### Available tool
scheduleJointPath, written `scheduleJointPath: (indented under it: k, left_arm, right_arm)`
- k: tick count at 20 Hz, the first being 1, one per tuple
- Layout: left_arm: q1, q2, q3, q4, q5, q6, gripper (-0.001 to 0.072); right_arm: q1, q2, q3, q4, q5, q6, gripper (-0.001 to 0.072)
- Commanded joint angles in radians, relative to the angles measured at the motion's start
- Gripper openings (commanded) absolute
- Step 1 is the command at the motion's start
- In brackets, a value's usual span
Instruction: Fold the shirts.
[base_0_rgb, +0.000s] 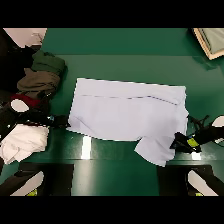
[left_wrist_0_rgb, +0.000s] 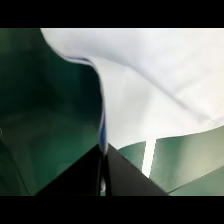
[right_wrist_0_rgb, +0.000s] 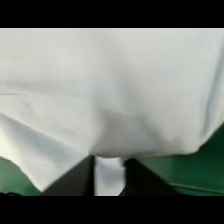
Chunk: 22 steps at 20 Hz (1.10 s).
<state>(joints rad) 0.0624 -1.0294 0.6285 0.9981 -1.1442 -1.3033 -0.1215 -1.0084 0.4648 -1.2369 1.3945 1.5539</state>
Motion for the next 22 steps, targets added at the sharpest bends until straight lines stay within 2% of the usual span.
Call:
scheduleJointPath:
  k: [1,2,5,9,12,13,17,22]
  left_arm:
    - [0.000,0.001,0.001,0.000,-0.001,0.002,0.0026]
    - [0.000,0.001,0.002,0.000,-0.001,0.003,0.0026]
    - [0.000,0.020,0.042,0.014,-0.056,0.005,0.0025]
    - [0.000,0.186,0.047,0.019,-0.167,-0.047,0.0024]
    - [0.000,0.324,0.037,0.014,-0.261,-0.097,0.0025]
    - [0.000,0.352,0.038,0.008,-0.256,-0.107,0.0025]
    - [0.000,0.275,0.088,-0.074,-0.062,-0.095,0.0024]
    - [0.000,-0.040,0.273,-0.087,0.104,-0.057,0.0024]
  right_arm:
    - [0.078,-0.016,0.008,-0.045,-0.023,0.020,0.0043]
    - [0.093,-0.006,0.008,-0.048,-0.013,0.019,0.0015]
    - [0.121,0.099,0.065,-0.074,0.077,0.020,0.0014]
    - [0.119,0.275,0.214,-0.173,0.275,0.020,0.0014]
    - [0.078,0.375,0.300,-0.172,0.264,0.027,0.0013]
    - [0.061,0.388,0.328,-0.169,0.244,0.027,0.0013]
    - [0.072,0.296,0.428,-0.170,0.114,0.005,0.0013]
    - [0.116,0.016,0.573,-0.171,-0.068,-0.003,0.0013]
